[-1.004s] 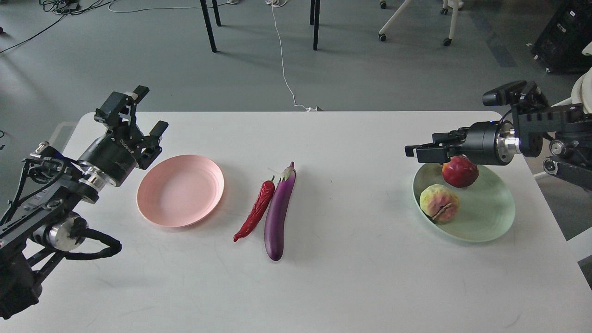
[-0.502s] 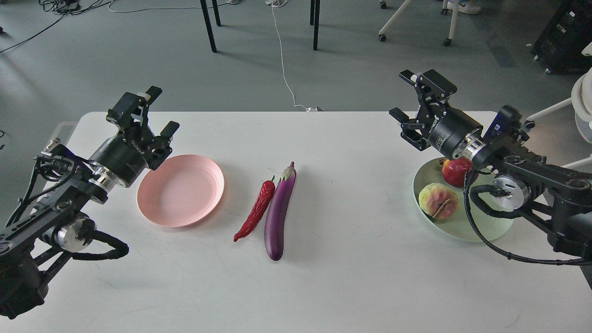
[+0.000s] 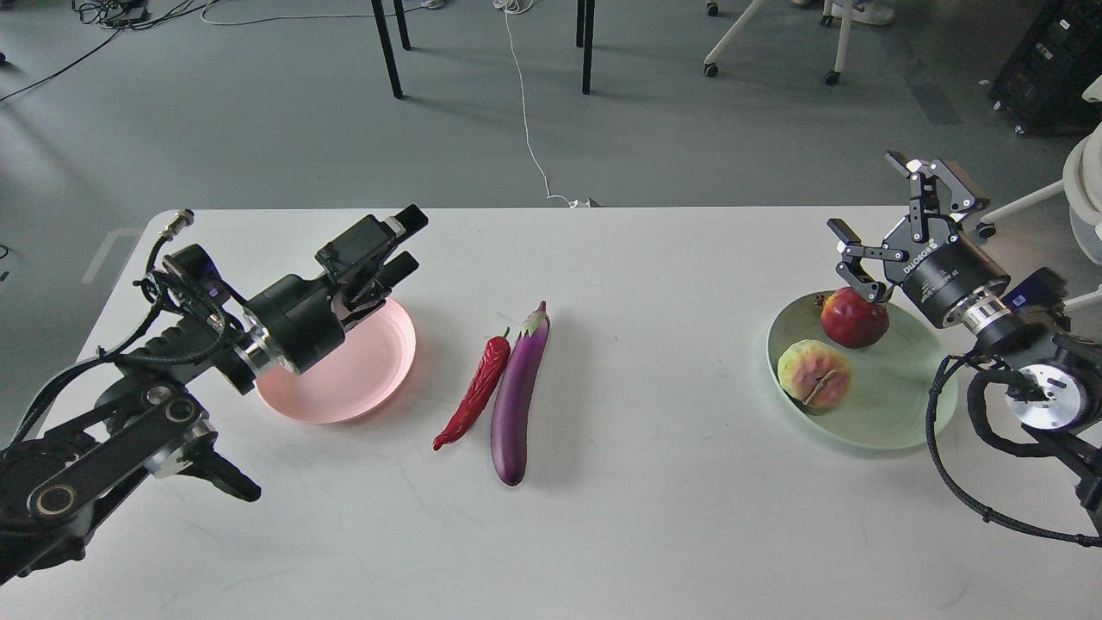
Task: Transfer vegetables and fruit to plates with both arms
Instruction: 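Reach the left gripper to the purple eggplant and grasp it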
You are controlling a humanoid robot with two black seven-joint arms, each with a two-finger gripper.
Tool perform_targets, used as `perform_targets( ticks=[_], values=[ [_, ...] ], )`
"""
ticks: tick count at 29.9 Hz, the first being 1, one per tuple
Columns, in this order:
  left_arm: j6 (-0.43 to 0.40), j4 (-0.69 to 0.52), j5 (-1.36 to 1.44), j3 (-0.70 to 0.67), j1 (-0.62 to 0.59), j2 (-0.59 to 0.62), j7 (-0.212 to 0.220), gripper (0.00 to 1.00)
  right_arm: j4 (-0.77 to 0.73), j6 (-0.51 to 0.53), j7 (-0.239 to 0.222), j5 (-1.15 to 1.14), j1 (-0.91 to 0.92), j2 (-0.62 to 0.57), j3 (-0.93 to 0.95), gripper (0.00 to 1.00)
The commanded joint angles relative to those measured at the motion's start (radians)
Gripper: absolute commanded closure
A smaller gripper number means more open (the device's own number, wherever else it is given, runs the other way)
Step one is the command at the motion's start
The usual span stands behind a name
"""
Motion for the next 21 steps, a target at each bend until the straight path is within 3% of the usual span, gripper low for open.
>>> perform_targets(
  ticks=[1,7,10,17,21],
  values=[
    [-0.045,0.003,0.313,0.090,-0.080,0.002,0.002,0.02,-0.002,0.000,0.000,0.000,-0.005,-0.017,0.002,0.05],
    [-0.131,0.041,0.642,0.272,-0.258,-0.032,0.008,0.02,-0.002,0.000,0.000,0.000,-0.005,-0.024,0.015,0.05],
    [-0.133,0.101,0.711,0.340,-0.314,-0.087,0.039,0.02,-0.002,0.000,0.000,0.000,-0.005,-0.026,0.015,0.05],
    [-0.141,0.196,0.750,0.424,-0.350,-0.167,0.120,0.02,-0.003,0.000,0.000,0.000,-0.010,-0.032,0.015,0.05],
    [-0.141,0.236,0.759,0.445,-0.347,-0.192,0.123,0.03,-0.003,0.000,0.000,0.000,-0.010,-0.040,0.016,0.05]
  ],
)
